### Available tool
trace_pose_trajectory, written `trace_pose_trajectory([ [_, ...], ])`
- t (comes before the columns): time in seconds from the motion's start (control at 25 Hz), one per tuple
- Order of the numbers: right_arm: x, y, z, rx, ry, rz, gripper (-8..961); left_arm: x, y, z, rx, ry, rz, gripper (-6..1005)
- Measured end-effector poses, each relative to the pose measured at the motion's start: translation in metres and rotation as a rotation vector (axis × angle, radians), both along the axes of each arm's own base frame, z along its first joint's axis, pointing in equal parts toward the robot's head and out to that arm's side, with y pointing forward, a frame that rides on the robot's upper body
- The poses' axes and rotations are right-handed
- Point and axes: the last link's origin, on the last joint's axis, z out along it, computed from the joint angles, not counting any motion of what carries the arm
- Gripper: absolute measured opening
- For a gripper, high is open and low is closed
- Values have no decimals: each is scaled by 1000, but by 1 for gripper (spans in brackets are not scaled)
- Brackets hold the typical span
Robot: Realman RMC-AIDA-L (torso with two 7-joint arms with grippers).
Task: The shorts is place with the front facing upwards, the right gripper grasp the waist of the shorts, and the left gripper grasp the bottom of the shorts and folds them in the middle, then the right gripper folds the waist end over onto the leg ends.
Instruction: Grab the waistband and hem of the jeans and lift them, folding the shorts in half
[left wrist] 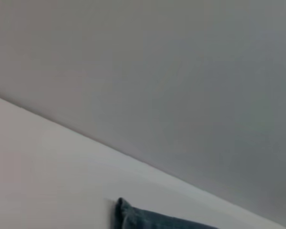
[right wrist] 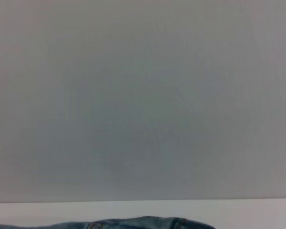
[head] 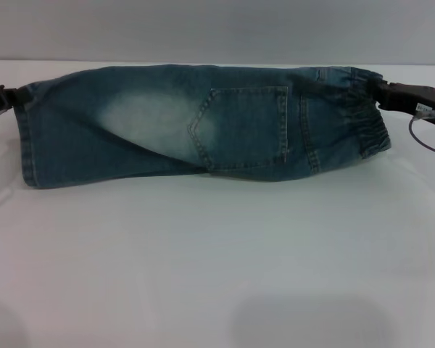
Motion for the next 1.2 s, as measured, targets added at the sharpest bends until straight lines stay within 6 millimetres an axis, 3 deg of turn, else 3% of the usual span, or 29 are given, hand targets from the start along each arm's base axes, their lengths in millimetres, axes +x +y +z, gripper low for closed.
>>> trace_pose_trajectory([
  [0.6, -2, 1, -4, -11, -6, 5, -1, 3, 9, -6, -17, 122, -41, 148],
  [1.04, -3, 1, -6, -11, 0, 3, 109, 11, 10, -17, -8, 166, -92, 153],
  [1.08, -3, 1, -6, -12, -2, 3, 154, 11, 9, -18, -4, 170, -94, 153],
  [1.2, -2, 2, -6, -12, -7, 0, 287, 14, 9, -19, 16, 178, -101, 372],
])
